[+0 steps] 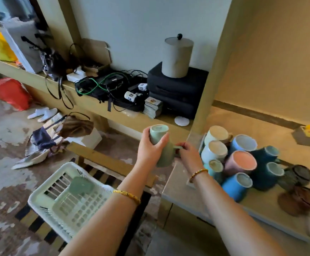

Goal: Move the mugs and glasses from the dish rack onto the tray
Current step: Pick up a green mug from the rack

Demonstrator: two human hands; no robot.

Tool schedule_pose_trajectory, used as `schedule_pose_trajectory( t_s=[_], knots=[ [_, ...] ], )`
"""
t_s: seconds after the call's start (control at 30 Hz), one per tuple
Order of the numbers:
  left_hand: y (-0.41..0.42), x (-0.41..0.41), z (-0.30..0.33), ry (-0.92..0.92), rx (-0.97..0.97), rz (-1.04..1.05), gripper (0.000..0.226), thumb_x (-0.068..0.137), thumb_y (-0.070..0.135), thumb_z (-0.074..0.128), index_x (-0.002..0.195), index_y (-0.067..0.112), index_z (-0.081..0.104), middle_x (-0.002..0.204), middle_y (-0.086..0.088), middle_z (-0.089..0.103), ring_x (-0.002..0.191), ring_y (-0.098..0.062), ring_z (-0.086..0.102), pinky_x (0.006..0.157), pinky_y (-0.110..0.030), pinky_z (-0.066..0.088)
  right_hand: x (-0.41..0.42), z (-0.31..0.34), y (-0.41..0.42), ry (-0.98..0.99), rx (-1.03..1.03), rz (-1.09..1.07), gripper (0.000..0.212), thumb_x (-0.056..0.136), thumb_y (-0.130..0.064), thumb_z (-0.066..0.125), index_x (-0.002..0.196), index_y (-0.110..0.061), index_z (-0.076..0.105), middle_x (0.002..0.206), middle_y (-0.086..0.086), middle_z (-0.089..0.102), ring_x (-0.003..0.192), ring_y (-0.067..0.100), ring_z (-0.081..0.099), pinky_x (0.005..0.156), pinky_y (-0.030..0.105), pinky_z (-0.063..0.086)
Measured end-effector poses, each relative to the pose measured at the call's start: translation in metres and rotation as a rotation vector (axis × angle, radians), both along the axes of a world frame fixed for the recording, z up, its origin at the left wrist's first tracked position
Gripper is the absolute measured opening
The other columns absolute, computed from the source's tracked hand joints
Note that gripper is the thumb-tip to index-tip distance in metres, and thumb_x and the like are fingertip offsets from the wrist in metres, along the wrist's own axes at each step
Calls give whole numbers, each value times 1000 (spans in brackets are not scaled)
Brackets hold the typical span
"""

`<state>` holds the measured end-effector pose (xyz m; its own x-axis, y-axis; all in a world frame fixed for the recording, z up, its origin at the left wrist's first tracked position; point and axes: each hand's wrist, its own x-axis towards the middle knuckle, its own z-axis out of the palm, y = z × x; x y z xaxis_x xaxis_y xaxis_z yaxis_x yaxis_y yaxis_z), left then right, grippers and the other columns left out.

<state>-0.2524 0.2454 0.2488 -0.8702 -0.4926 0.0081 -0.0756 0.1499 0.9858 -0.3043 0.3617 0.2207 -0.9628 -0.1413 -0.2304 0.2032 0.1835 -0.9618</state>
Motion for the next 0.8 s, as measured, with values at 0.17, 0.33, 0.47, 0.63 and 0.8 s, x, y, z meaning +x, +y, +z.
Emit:
schedule_pose_trajectory(
  t_s=[0.17, 0.33, 0.47, 0.63, 0.8],
  knots=[
    [108, -31, 13, 81, 29, -124, 31, 78, 37, 70, 102, 37, 49, 95, 20, 58, 86, 8, 55, 68, -11, 40, -16, 9, 110, 33, -90, -156, 42, 76, 12, 36, 72, -23, 61, 82, 3, 63, 92, 26, 59, 84, 41, 50],
    [199, -48, 10, 101, 35, -272, 38, 78, 35, 71, 109, 27, 50, 101, 13, 61, 96, -3, 58, 82, -19, 46, -19, 14, 212, 108, -21, -228, 42, 79, 11, 38, 75, -24, 59, 80, 0, 62, 87, 22, 58, 78, 32, 50],
    [247, -54, 8, 67, -17, -439, 44, 78, 33, 72, 112, 26, 46, 103, 11, 60, 97, -3, 57, 75, -11, 41, -7, 14, 275, 243, 302, -121, 36, 85, 5, 38, 99, -22, 59, 99, 1, 62, 92, 13, 56, 74, 10, 44],
    [279, -63, -7, -8, -281, -654, 49, 74, 35, 76, 109, 20, 46, 99, 8, 62, 93, -6, 58, 79, -13, 44, -5, -2, 328, 236, 952, 171, 37, 90, -10, 41, 119, -25, 58, 119, 8, 64, 111, 30, 57, 92, 39, 47],
    [291, -66, -32, -106, -463, -871, 51, 72, 35, 78, 107, 19, 45, 93, 11, 57, 90, -6, 57, 74, -11, 44, -6, -22, 346, 175, 1414, 447, 27, 91, -26, 45, 114, -22, 60, 120, 6, 56, 117, 28, 43, 96, 40, 34]
  ],
)
